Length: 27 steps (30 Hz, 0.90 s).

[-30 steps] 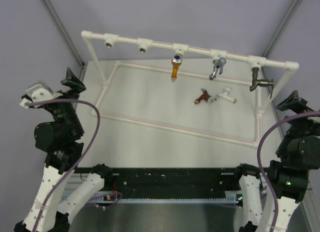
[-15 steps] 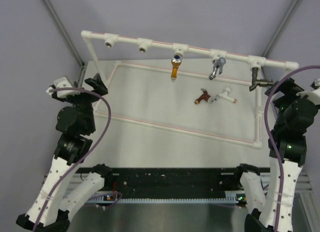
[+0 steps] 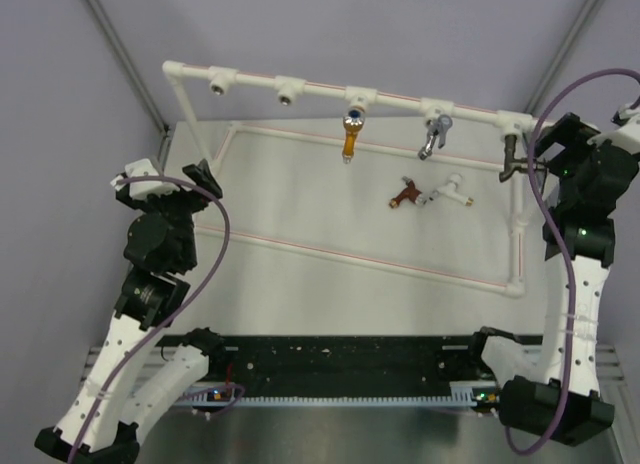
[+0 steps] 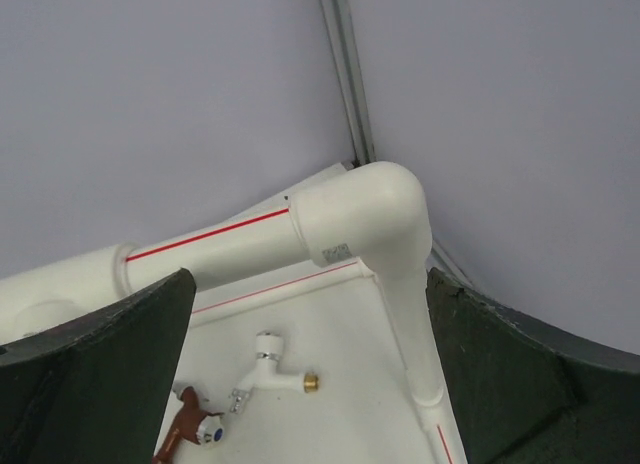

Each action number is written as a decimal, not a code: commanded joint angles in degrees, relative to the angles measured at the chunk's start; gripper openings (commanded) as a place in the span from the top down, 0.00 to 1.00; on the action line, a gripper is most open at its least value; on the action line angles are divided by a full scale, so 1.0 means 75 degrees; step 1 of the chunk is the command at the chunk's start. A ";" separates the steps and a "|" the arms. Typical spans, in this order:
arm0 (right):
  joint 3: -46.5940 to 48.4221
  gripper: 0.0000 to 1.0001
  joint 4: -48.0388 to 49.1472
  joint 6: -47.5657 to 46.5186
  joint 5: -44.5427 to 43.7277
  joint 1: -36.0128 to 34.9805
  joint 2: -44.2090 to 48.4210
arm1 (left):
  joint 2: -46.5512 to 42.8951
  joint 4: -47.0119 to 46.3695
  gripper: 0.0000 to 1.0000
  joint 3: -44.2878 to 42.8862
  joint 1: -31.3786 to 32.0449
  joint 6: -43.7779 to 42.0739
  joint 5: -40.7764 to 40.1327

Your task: Install the water faucets

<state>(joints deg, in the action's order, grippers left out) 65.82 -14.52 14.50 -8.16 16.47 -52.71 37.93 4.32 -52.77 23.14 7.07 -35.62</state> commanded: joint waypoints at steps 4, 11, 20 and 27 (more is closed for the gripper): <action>0.0749 0.01 0.0893 -0.0105 0.2142 0.0652 -0.1852 | -0.0065 -0.0014 0.01 0.0181 0.0021 -0.0041 -0.0068; 0.2598 0.01 0.1585 -0.0140 0.3068 0.0663 -0.3973 | 0.0227 0.0665 0.01 0.0310 0.0021 0.0264 0.0213; 0.6303 0.01 0.0730 -0.0352 0.3795 0.0663 -0.6962 | 0.1526 0.1744 0.01 0.0240 0.0021 0.0955 0.1021; 0.7197 0.01 -0.0054 -0.0245 0.4124 0.0628 -0.6721 | 0.3201 0.2376 0.08 -0.0182 -0.0528 0.1774 0.1641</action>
<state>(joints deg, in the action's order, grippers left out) 116.25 -10.87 13.50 20.75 21.54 -107.61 56.93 19.16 -50.89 22.76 15.05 -27.33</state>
